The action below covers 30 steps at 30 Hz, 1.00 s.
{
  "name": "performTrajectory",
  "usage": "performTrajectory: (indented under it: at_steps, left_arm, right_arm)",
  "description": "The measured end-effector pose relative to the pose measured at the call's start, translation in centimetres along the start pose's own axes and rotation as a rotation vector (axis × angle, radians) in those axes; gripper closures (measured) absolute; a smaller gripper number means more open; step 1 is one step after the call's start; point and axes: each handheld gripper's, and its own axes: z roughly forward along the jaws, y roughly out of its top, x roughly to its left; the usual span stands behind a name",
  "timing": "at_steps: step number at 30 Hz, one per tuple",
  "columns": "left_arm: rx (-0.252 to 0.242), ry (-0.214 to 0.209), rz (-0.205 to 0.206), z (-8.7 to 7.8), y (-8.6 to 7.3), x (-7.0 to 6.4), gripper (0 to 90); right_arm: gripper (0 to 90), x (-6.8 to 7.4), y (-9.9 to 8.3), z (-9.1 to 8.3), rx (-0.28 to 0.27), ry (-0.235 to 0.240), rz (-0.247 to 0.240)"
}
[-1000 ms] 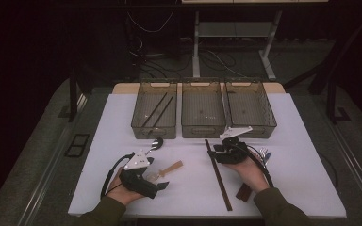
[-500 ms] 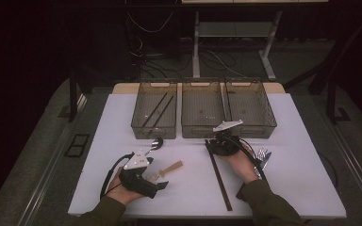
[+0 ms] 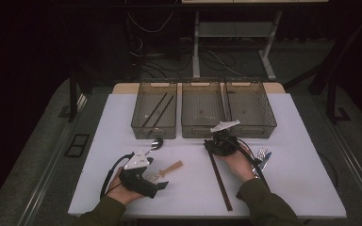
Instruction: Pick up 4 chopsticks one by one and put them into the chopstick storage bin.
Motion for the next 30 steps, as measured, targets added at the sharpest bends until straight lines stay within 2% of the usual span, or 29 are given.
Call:
performTrajectory:
  at_steps: [12,24,30]
  left_arm:
    - [-0.001,0.004,0.0,0.0,0.0,0.0,0.0]
    - [-0.003,0.006,0.0,0.0,0.0,0.0,0.0]
    - [-0.003,0.005,-0.001,0.0,0.0,0.0,0.0]
  right_arm:
    - [77.6,1.1,0.6,0.7,0.002,0.034,-0.037]
    - [79.3,2.8,1.3,1.5,0.014,0.088,-0.106]
    - [77.3,3.0,1.3,1.6,0.01,0.106,-0.098]
